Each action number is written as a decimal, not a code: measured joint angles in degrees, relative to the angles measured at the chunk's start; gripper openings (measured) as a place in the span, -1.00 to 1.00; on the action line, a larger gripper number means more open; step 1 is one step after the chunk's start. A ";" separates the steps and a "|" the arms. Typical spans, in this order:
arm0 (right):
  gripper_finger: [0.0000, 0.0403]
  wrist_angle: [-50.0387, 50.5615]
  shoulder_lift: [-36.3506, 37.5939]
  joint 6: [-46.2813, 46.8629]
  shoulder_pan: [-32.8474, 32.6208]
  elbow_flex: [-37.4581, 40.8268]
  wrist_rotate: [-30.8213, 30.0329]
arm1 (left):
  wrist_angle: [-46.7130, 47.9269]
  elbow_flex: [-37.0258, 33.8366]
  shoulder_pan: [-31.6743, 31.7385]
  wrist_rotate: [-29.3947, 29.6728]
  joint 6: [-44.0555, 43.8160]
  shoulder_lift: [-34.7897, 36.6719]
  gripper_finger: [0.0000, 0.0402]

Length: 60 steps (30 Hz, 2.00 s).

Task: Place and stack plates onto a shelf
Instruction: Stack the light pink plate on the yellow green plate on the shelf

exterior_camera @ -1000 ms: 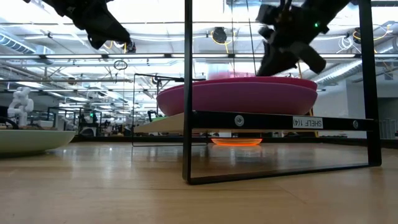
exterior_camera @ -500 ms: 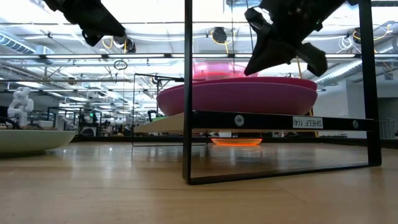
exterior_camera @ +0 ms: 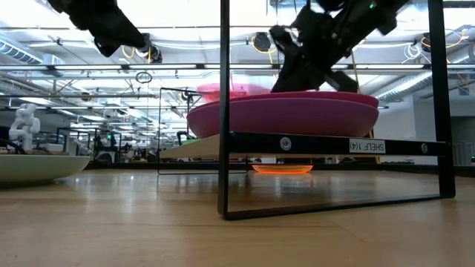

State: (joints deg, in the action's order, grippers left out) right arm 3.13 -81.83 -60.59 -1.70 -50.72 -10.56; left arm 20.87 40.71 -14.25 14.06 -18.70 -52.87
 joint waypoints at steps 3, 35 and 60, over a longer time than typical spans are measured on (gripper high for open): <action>-1.00 -0.56 -2.01 -2.01 1.38 0.02 0.82 | -0.24 0.00 0.01 0.00 0.00 -1.53 -0.71; -1.00 -8.19 -7.14 -7.16 6.98 0.07 10.90 | -1.03 0.00 -0.89 0.00 -1.64 -5.07 -0.71; -0.89 -12.32 -13.48 -8.07 8.05 0.04 10.73 | -1.82 0.00 -0.89 0.00 -1.62 -5.04 -0.71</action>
State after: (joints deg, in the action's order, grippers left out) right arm -9.19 -95.31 -68.66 6.35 -50.68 0.16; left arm 19.05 40.71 -15.14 14.06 -20.32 -57.91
